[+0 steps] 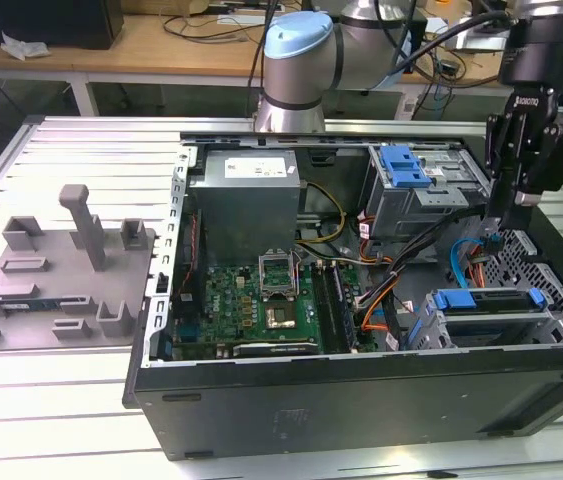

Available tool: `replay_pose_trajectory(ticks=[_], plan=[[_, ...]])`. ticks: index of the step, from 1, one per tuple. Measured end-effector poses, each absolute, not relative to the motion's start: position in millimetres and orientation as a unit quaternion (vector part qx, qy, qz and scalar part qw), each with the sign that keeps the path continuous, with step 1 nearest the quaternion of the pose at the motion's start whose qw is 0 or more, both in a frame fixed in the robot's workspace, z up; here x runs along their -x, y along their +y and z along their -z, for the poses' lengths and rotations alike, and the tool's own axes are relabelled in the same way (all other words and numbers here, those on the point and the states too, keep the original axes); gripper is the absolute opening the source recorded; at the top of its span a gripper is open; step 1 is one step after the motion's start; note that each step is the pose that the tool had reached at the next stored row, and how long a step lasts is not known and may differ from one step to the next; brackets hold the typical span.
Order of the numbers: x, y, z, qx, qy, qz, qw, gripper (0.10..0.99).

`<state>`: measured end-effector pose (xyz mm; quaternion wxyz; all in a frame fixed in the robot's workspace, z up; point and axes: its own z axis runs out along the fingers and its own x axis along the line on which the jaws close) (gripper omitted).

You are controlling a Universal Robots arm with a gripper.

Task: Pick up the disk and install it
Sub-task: 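Insert the first disk wire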

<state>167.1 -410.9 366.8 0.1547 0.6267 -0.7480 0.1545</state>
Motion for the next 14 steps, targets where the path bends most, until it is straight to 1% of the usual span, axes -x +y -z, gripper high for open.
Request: replay_pose_trajectory(ticks=[9,10,12,14], plan=[[-167.1,-410.7,-362.3,-0.627,-0.748,-0.155,0.155,0.443],[-167.2,-410.6,-361.3,-0.627,-0.748,-0.155,0.155,0.427],[-167.6,-410.6,-360.4,-0.627,-0.748,-0.155,0.155,0.290],[-168.3,-410.6,-359.2,-0.627,-0.748,-0.155,0.155,0.290]])
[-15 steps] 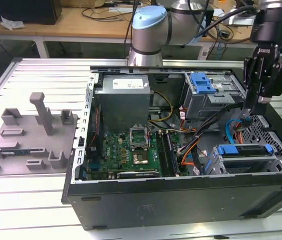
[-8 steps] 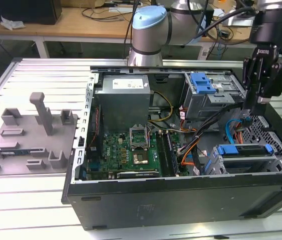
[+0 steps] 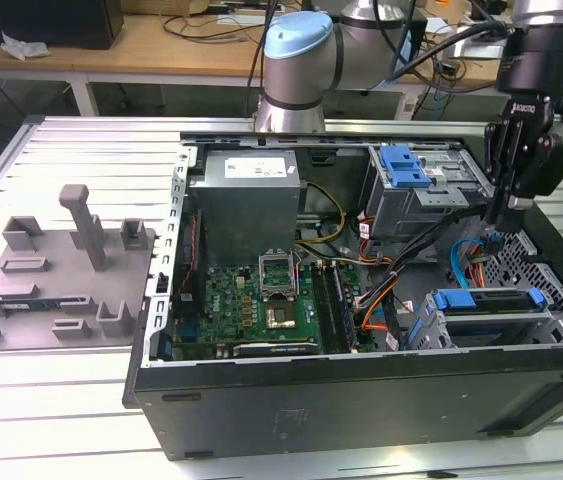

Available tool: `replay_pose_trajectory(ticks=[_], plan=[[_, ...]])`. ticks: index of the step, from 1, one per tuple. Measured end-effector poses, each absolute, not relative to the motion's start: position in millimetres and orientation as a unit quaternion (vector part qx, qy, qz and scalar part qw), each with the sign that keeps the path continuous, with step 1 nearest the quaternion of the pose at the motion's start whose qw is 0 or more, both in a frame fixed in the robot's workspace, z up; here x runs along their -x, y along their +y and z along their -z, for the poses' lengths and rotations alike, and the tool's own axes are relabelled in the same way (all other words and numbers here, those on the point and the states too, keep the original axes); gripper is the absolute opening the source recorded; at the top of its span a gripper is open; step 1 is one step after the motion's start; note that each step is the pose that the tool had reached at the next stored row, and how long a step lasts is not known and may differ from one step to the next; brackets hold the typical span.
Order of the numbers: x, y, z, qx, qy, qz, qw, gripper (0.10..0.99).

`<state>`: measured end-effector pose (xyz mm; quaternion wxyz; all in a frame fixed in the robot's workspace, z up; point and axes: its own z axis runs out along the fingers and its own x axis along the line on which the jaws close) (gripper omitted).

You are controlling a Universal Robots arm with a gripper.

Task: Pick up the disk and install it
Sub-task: 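Insert the first disk wire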

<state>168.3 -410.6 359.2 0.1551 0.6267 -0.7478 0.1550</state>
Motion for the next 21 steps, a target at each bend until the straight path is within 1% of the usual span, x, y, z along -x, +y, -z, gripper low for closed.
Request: replay_pose_trajectory(ticks=[7,16,20,21], plan=[[-168.5,-409.5,-346.6,-0.626,-0.748,-0.156,0.155,0.290],[-166.2,-407.3,-339.9,-0.625,-0.748,-0.160,0.152,0.290],[-166.1,-405.9,-337.3,-0.625,-0.748,-0.162,0.153,0.290],[-166.0,-404.7,-336.6,-0.625,-0.748,-0.163,0.154,0.275]])
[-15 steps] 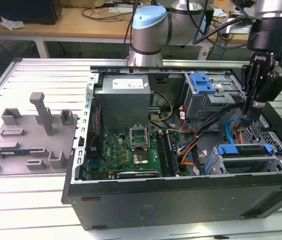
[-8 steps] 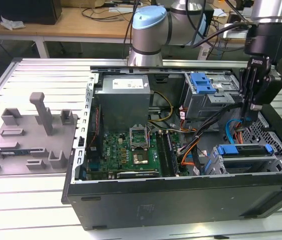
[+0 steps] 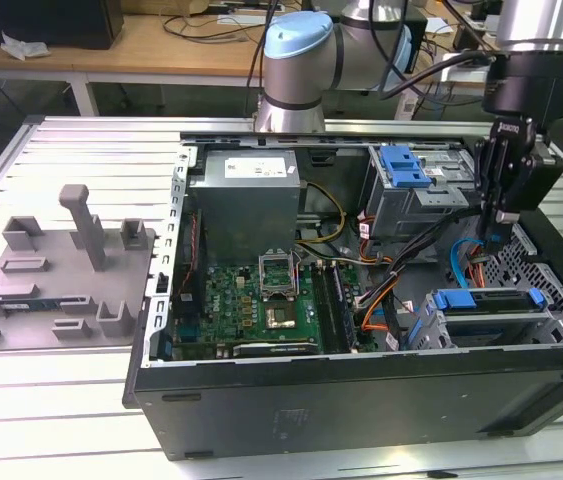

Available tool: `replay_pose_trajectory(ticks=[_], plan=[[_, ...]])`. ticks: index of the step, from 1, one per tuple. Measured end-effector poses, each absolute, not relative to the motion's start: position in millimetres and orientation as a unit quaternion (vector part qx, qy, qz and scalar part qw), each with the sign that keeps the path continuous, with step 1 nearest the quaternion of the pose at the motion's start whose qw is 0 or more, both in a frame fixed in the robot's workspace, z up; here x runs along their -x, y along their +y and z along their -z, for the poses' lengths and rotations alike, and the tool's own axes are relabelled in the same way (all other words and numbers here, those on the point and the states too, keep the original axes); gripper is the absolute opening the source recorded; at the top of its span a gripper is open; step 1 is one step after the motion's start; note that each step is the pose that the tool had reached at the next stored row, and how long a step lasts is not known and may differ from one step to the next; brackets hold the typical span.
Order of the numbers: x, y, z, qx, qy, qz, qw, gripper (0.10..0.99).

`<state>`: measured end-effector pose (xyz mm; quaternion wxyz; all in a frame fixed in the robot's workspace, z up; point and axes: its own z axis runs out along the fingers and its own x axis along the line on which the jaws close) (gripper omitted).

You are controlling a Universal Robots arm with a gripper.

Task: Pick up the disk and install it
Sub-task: 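Insert the first disk wire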

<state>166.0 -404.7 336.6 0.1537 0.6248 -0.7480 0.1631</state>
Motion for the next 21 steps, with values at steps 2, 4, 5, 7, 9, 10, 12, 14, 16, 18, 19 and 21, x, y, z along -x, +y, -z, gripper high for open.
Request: replay_pose_trajectory(ticks=[2,4,5,7,9,10,12,14,16,18,19,21], plan=[[-166.1,-404.4,-336.2,-0.625,-0.748,-0.164,0.154,0.165],[-166.1,-404.3,-336.0,-0.625,-0.748,-0.164,0.154,0.165],[-166.1,-404.3,-336.0,-0.625,-0.748,-0.164,0.154,0.165],[-166.1,-407.5,-336.1,-0.625,-0.748,-0.161,0.152,0.165],[-166.1,-411.1,-336.5,-0.626,-0.749,-0.156,0.148,0.165],[-166.1,-415.8,-337.1,-0.627,-0.751,-0.150,0.141,0.165],[-166.1,-419.5,-338.7,-0.628,-0.752,-0.145,0.136,0.165],[-166.8,-424.3,-341.0,-0.629,-0.752,-0.142,0.134,0.165],[-167.6,-429.6,-344.1,-0.629,-0.753,-0.142,0.134,0.165],[-167.8,-432.9,-347.6,-0.630,-0.752,-0.140,0.132,0.165],[-167.8,-433.8,-349.5,-0.631,-0.752,-0.137,0.130,0.165],[-167.7,-437.9,-351.2,-0.633,-0.753,-0.131,0.124,0.165]])
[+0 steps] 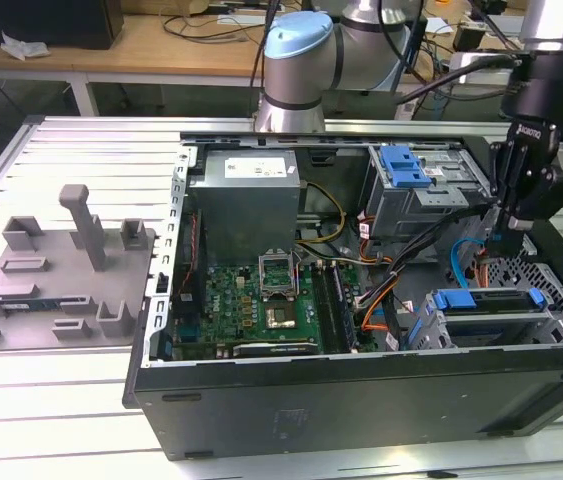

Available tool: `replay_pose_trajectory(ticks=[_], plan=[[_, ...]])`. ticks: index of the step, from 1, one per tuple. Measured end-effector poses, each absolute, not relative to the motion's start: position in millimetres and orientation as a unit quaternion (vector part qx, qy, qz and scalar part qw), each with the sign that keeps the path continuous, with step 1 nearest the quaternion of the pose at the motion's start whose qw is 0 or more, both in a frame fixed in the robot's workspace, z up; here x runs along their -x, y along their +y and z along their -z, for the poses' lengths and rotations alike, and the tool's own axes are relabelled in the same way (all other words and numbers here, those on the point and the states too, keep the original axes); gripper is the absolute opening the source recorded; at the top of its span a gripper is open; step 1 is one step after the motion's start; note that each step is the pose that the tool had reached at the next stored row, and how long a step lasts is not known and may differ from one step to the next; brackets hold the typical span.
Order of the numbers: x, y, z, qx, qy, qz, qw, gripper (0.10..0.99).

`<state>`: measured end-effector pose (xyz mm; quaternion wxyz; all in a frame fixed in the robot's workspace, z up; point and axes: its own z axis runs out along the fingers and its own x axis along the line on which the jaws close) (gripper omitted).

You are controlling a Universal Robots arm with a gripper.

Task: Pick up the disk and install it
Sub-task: 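Insert the first disk wire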

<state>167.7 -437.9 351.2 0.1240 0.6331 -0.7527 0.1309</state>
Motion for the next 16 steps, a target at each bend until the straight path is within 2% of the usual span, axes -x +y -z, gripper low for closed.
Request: replay_pose_trajectory(ticks=[5,12,16], plan=[[-166.8,-460.7,-351.4,-0.637,-0.753,-0.117,0.112,0.165],[-166.0,-467.5,-351.3,-0.666,-0.731,-0.112,0.099,0.165],[-166.0,-467.8,-351.5,-0.666,-0.731,-0.111,0.099,0.165]])
